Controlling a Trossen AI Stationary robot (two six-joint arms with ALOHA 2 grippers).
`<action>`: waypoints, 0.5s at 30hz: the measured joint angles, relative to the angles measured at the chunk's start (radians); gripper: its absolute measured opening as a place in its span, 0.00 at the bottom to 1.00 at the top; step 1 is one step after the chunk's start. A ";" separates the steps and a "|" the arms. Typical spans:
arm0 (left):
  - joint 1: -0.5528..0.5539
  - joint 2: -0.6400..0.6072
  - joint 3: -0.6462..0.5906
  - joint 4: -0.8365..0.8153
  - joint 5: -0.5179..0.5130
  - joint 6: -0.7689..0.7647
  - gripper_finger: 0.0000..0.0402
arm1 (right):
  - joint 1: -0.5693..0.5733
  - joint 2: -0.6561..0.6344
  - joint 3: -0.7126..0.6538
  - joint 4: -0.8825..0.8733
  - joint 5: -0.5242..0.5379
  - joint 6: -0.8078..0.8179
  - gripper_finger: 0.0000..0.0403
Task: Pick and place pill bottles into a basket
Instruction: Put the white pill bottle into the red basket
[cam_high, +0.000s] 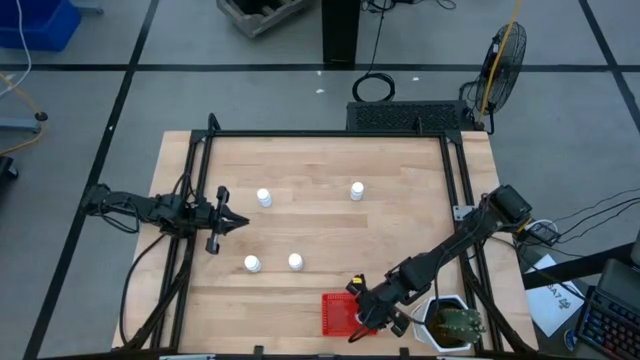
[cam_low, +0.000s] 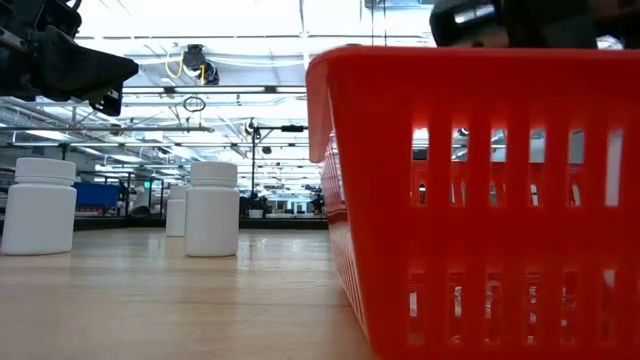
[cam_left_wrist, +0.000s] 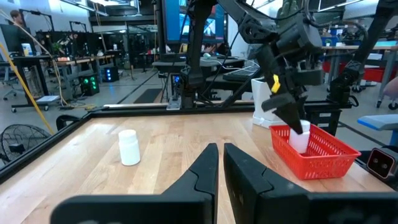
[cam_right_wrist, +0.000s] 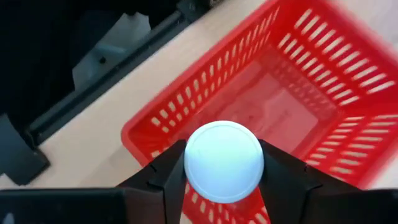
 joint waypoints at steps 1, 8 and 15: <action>0.000 0.000 0.000 0.000 0.000 0.000 0.08 | 0.001 0.008 0.000 0.013 -0.002 0.004 0.40; 0.000 0.000 0.000 0.001 0.000 0.000 0.08 | 0.006 0.025 0.002 0.028 -0.003 0.025 0.40; 0.000 0.000 0.000 0.000 0.000 0.000 0.08 | 0.015 0.024 0.001 0.037 -0.004 0.033 0.46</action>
